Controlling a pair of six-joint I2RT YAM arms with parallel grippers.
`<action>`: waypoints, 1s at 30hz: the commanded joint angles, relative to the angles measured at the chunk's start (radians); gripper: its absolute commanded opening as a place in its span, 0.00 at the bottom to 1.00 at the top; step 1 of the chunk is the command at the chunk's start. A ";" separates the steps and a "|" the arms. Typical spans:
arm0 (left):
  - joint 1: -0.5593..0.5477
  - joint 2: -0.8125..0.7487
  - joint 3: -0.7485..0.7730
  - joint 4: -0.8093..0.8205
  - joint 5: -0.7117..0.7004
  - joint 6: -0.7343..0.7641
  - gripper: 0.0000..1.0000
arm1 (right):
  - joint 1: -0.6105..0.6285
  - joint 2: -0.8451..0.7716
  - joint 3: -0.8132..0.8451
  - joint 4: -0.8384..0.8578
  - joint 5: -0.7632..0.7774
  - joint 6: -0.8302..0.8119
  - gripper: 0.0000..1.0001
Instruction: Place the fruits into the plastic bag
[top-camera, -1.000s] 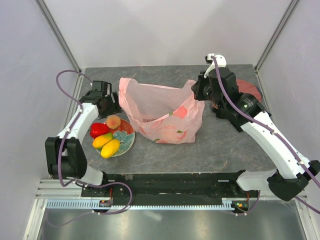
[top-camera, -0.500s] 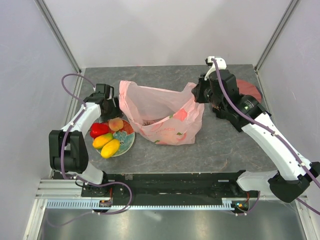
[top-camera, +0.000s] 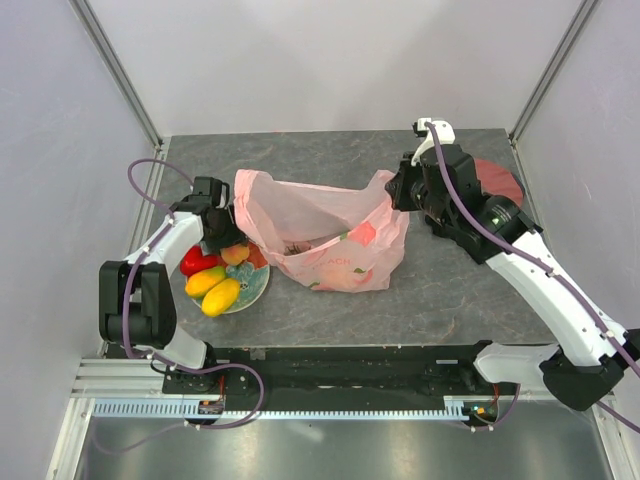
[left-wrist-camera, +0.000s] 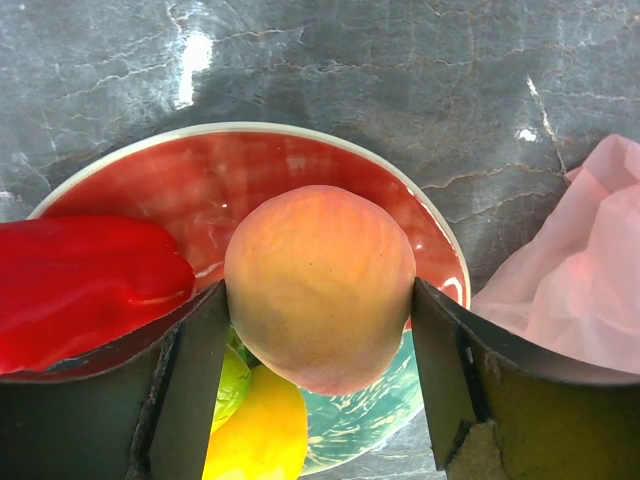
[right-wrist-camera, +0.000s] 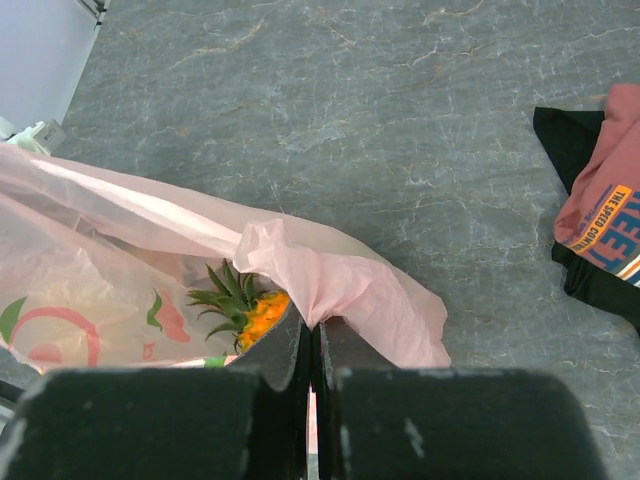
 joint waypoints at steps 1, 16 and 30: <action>0.003 0.002 0.036 0.028 0.022 -0.008 0.52 | -0.004 -0.043 -0.006 0.025 0.001 0.004 0.00; 0.003 -0.228 0.037 0.051 0.100 -0.064 0.33 | -0.003 -0.063 -0.022 0.033 0.018 -0.002 0.00; 0.007 -0.486 0.024 0.049 -0.047 -0.113 0.27 | -0.003 -0.054 -0.019 0.039 0.024 -0.020 0.00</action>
